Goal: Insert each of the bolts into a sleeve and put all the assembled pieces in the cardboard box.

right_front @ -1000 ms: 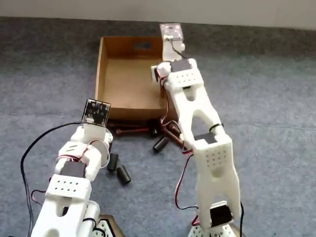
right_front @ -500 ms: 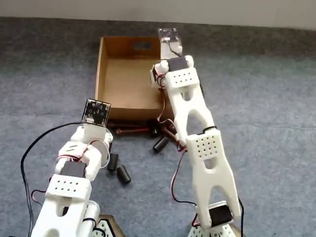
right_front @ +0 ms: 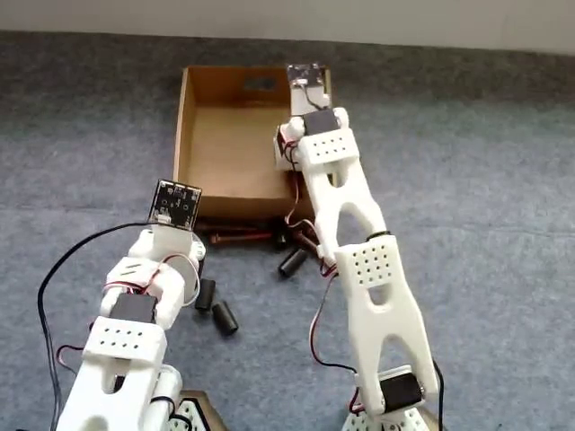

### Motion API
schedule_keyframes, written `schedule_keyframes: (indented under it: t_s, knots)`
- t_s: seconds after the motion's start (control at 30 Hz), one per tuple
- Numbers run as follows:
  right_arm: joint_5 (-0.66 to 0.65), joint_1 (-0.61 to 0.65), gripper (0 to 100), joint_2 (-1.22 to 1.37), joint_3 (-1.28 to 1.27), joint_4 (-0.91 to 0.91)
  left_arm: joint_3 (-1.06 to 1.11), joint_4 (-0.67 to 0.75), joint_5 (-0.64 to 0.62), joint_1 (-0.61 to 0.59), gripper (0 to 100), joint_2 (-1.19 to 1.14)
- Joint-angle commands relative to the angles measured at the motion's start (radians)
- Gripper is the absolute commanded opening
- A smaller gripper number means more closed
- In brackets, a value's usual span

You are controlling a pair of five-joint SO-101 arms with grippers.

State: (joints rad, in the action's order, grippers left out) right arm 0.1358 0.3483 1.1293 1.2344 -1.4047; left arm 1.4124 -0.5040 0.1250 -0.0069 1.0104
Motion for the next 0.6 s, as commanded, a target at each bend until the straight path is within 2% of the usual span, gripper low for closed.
schedule_keyframes:
  t_s: [0.0, 0.17, 0.33, 0.57]
  knots:
    - [0.011, 0.012, 1.2, -0.01, 0.058, 0.007, -0.004, 0.02, -0.011, 0.008, 2, 0.019]
    - [0.011, 0.027, 13.6, -0.008, 0.058, 0.007, -0.004, 0.02, -0.011, 0.008, 2, 0.021]
    - [0.008, 0.03, 12.1, -0.019, 0.097, 0.004, -0.004, 0.02, -0.011, 0.008, 2, 0.021]
    - [0.005, 0.033, 12.0, -0.016, 0.437, -0.11, -0.002, 0.02, -0.009, 0.007, 2, 0.021]
